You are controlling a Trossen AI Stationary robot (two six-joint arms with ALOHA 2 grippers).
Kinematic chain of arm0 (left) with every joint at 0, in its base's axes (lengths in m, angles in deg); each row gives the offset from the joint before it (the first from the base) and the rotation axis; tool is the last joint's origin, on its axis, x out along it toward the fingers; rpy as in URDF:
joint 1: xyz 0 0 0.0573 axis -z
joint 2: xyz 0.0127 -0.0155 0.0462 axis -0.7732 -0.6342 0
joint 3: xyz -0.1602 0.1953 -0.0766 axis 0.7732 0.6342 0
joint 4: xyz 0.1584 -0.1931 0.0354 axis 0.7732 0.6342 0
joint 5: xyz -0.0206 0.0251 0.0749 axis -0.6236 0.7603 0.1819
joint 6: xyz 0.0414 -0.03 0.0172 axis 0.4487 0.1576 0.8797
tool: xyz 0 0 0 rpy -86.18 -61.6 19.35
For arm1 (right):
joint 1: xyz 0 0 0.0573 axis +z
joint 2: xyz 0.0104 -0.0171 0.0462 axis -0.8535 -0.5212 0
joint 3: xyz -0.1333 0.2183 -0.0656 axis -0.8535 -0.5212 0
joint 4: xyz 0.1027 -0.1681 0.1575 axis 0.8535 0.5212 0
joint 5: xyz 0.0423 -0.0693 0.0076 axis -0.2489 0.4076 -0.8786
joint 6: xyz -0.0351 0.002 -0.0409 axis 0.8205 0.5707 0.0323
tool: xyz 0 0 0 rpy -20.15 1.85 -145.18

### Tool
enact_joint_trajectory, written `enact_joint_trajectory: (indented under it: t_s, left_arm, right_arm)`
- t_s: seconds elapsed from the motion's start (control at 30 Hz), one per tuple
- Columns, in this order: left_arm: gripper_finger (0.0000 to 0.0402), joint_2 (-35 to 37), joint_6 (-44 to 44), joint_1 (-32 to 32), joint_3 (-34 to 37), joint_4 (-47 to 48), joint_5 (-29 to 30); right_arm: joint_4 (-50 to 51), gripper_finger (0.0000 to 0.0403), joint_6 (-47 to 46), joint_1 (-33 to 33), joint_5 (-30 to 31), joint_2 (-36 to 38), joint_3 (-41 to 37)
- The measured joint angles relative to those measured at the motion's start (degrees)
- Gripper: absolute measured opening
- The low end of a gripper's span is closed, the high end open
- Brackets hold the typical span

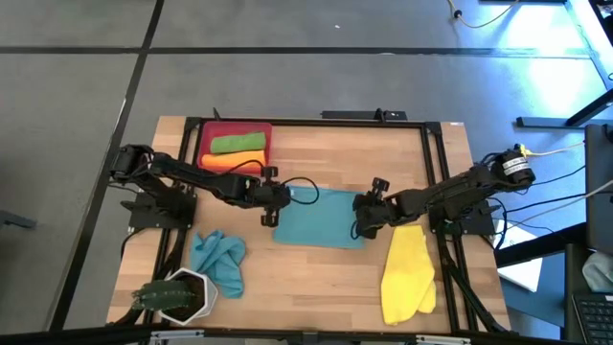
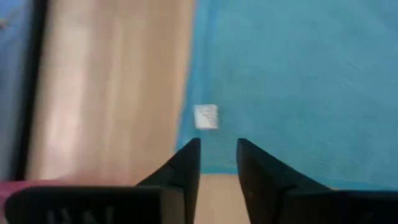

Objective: Roll microfiber towels into tight, uniform cylinder then place into a basket
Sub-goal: Fold the right blue microfiber towel

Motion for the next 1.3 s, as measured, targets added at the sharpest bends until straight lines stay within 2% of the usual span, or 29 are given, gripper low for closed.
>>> enact_joint_trajectory:
  t_s: [0.1, 0.2, 0.27, 0.4, 0.5, 0.63, 0.83, 0.93, 1.2, 1.3]
  left_arm:
    - [0.0110, 0.00, 0.00, 0.31, -2.71, 2.25, 4.73]
    - [0.0115, 0.00, -0.21, 1.12, -5.77, 2.40, 5.42]
    - [0.0116, 0.02, -0.44, 2.33, -7.25, -0.17, 2.37]
    - [0.0116, -1.17, -0.37, 5.65, -7.52, -11.57, -8.00]
    - [0.0116, -4.14, -0.35, 8.76, -7.53, -16.77, -9.12]
    - [0.0113, -7.12, -2.34, 11.98, -7.51, -13.83, -8.24]
    - [0.0112, -8.11, -15.42, 15.07, -7.48, -4.61, -7.55]
    - [0.0111, -8.53, -19.68, 16.04, -6.80, -3.39, -8.21]
    - [0.0110, -10.46, -24.51, 17.13, -2.87, -2.61, -13.01]
    - [0.0110, -11.63, -24.50, 16.36, -2.39, -2.51, -12.92]
  right_arm:
    - [4.17, 0.0141, -1.65, 0.04, 0.07, 2.74, 0.00]
    - [7.75, 0.0170, -3.05, 0.04, 0.11, 5.98, 0.00]
    - [8.34, 0.0181, -3.91, 0.04, 0.15, 7.65, 0.00]
    - [8.09, 0.0185, -3.39, 0.04, 0.20, 8.89, 0.02]
    - [6.65, 0.0185, -2.16, -0.04, 0.23, 8.62, 0.02]
    - [2.48, 0.0173, 1.09, -0.35, 0.20, 6.98, 0.02]
    - [-1.17, 0.0146, 7.05, -2.18, 0.54, 2.83, 0.02]
    - [-1.91, 0.0126, 7.99, -4.90, 0.36, 0.29, 0.02]
    - [-2.20, 0.0070, 12.67, -12.33, -0.53, -5.60, 0.00]
    - [-2.28, 0.0061, 13.57, -13.97, -4.18, -7.05, 0.02]
